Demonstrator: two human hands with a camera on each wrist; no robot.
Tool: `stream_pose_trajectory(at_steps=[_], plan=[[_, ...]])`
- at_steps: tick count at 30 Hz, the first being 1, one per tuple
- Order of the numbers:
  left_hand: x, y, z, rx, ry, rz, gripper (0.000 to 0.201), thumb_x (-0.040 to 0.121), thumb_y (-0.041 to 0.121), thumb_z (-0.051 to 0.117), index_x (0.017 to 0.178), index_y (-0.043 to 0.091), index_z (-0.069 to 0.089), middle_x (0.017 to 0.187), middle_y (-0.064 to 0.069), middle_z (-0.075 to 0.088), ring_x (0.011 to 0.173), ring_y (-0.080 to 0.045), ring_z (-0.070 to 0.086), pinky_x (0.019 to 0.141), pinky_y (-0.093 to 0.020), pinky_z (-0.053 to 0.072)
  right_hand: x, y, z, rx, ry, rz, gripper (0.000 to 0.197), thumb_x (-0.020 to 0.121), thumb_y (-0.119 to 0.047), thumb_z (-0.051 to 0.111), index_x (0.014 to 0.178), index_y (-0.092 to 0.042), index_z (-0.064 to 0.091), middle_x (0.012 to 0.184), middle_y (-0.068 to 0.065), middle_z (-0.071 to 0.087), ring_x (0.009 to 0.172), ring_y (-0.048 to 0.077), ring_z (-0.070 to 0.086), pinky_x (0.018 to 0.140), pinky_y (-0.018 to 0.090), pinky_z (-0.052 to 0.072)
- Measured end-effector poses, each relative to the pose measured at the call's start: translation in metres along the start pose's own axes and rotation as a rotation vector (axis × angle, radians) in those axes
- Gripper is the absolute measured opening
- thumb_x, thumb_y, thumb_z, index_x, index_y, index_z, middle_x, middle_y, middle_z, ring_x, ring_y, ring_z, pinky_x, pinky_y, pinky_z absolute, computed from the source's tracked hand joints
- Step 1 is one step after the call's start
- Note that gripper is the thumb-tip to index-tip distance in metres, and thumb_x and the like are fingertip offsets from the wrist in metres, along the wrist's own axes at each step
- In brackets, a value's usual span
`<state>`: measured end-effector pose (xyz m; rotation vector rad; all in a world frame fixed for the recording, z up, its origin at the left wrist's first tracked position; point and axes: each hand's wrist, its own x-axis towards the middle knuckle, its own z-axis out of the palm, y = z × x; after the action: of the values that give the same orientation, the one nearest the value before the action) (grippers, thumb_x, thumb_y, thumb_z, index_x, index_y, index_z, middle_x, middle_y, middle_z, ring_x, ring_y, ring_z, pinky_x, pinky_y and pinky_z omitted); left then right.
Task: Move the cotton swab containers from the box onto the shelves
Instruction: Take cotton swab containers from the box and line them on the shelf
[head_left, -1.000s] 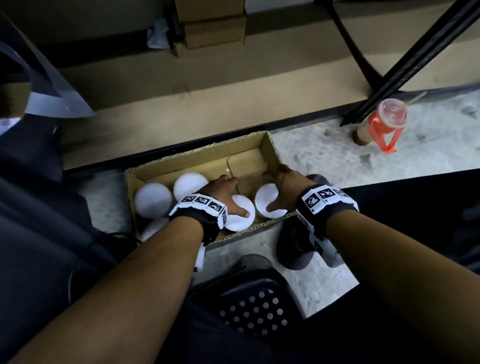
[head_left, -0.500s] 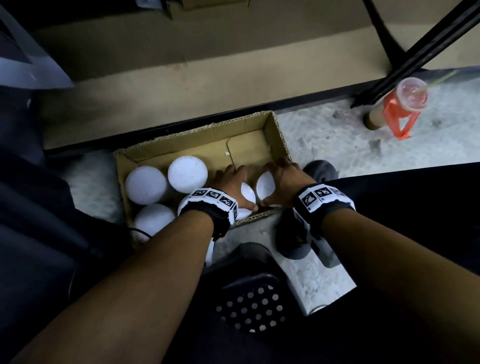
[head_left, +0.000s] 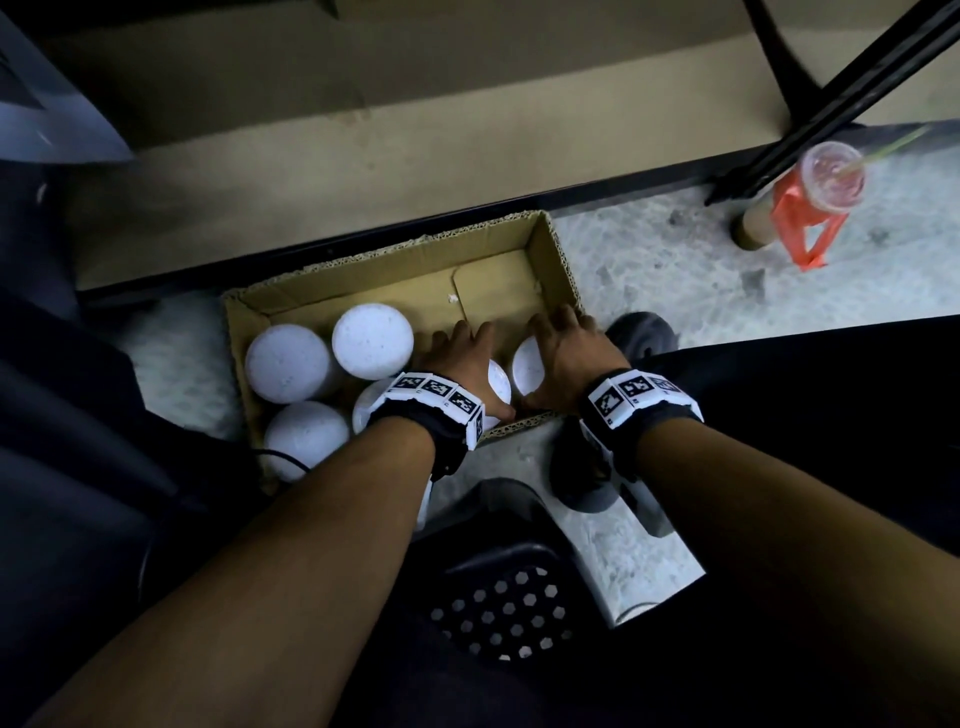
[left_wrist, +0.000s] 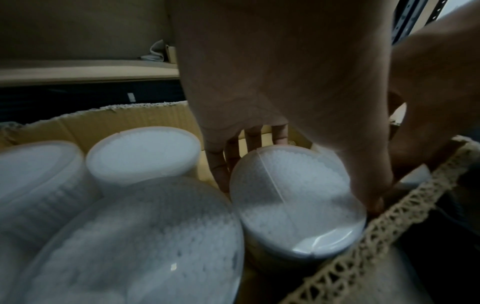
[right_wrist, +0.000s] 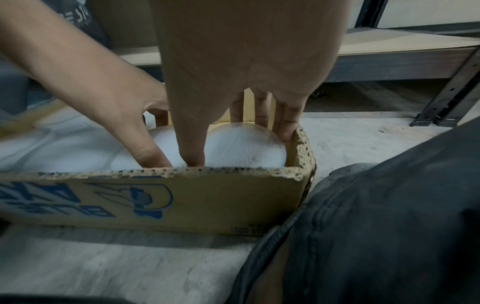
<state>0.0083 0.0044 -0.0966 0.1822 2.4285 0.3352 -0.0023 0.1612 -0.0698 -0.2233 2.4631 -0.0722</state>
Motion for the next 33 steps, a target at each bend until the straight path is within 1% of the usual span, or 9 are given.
stream_pose_trajectory(at_steps=[5, 9, 15, 19, 22, 25, 28, 30, 33], plan=[[0.0, 0.002, -0.007, 0.0, -0.013, 0.009, 0.101, 0.048, 0.063, 0.077, 0.131, 0.025, 0.032, 0.129, -0.004, 0.041, 0.119, -0.036, 0.042, 0.093, -0.045, 0.044, -0.002, -0.003, -0.006, -0.016, 0.012, 0.003, 0.096, 0.063, -0.059, 0.074, 0.138, -0.015, 0.035, 0.133, 0.016, 0.037, 0.12, 0.04, 0.043, 0.096, 0.049, 0.043], [-0.003, 0.002, -0.021, -0.009, 0.016, 0.03, 0.093, 0.05, 0.063, 0.076, 0.124, 0.022, 0.036, 0.127, -0.005, 0.043, 0.117, -0.035, 0.043, 0.086, -0.041, 0.042, -0.002, -0.005, -0.016, -0.016, 0.018, 0.004, 0.094, 0.065, -0.056, 0.075, 0.139, -0.016, 0.034, 0.139, 0.016, 0.033, 0.121, 0.04, 0.041, 0.096, 0.049, 0.041], [-0.008, 0.002, -0.05, 0.019, 0.058, 0.044, 0.088, 0.053, 0.055, 0.082, 0.12, 0.019, 0.038, 0.123, -0.004, 0.042, 0.115, -0.033, 0.043, 0.083, -0.044, 0.049, -0.005, -0.004, -0.035, 0.053, 0.029, 0.027, 0.099, 0.066, -0.046, 0.078, 0.144, -0.019, 0.024, 0.144, 0.012, 0.027, 0.128, 0.039, 0.033, 0.095, 0.049, 0.047], [-0.013, 0.004, -0.073, 0.041, 0.094, 0.041, 0.091, 0.051, 0.053, 0.085, 0.123, 0.018, 0.04, 0.127, -0.004, 0.038, 0.119, -0.034, 0.04, 0.087, -0.047, 0.049, -0.01, -0.008, -0.056, 0.044, 0.069, 0.024, 0.106, 0.066, -0.049, 0.077, 0.149, -0.016, 0.019, 0.149, 0.011, 0.024, 0.133, 0.037, 0.029, 0.099, 0.048, 0.046], [-0.021, 0.008, -0.09, 0.056, 0.156, 0.039, 0.093, 0.051, 0.053, 0.085, 0.126, 0.02, 0.042, 0.132, -0.005, 0.036, 0.123, -0.034, 0.039, 0.09, -0.045, 0.048, -0.016, -0.013, -0.075, 0.03, 0.123, 0.002, 0.105, 0.067, -0.049, 0.077, 0.149, -0.017, 0.019, 0.15, 0.011, 0.023, 0.134, 0.036, 0.029, 0.099, 0.049, 0.045], [-0.03, 0.009, -0.105, 0.069, 0.205, 0.062, 0.084, 0.052, 0.053, 0.083, 0.119, 0.019, 0.046, 0.123, -0.005, 0.037, 0.117, -0.033, 0.04, 0.088, -0.043, 0.048, -0.024, -0.016, -0.094, 0.036, 0.166, -0.02, 0.103, 0.066, -0.049, 0.077, 0.147, -0.017, 0.023, 0.148, 0.011, 0.025, 0.134, 0.036, 0.03, 0.099, 0.049, 0.045], [-0.04, 0.011, -0.121, 0.088, 0.24, 0.078, 0.076, 0.054, 0.054, 0.08, 0.115, 0.019, 0.049, 0.116, -0.002, 0.039, 0.111, -0.029, 0.043, 0.085, -0.041, 0.049, -0.032, -0.017, -0.112, 0.036, 0.196, -0.037, 0.097, 0.063, -0.049, 0.078, 0.141, -0.018, 0.031, 0.139, 0.008, 0.032, 0.129, 0.035, 0.034, 0.096, 0.046, 0.047], [-0.047, 0.014, -0.133, 0.087, 0.261, 0.085, 0.073, 0.056, 0.053, 0.078, 0.115, 0.02, 0.051, 0.114, -0.001, 0.039, 0.109, -0.028, 0.044, 0.084, -0.042, 0.049, -0.04, -0.017, -0.123, 0.028, 0.224, -0.046, 0.093, 0.062, -0.05, 0.079, 0.138, -0.019, 0.034, 0.132, 0.007, 0.035, 0.124, 0.034, 0.037, 0.093, 0.045, 0.048], [-0.058, 0.018, -0.154, 0.088, 0.299, 0.11, 0.073, 0.056, 0.053, 0.077, 0.117, 0.021, 0.053, 0.113, 0.0, 0.042, 0.108, -0.026, 0.045, 0.087, -0.043, 0.049, -0.051, -0.018, -0.141, 0.012, 0.277, -0.072, 0.091, 0.064, -0.05, 0.078, 0.139, -0.02, 0.036, 0.132, 0.007, 0.036, 0.121, 0.032, 0.041, 0.095, 0.046, 0.047]])
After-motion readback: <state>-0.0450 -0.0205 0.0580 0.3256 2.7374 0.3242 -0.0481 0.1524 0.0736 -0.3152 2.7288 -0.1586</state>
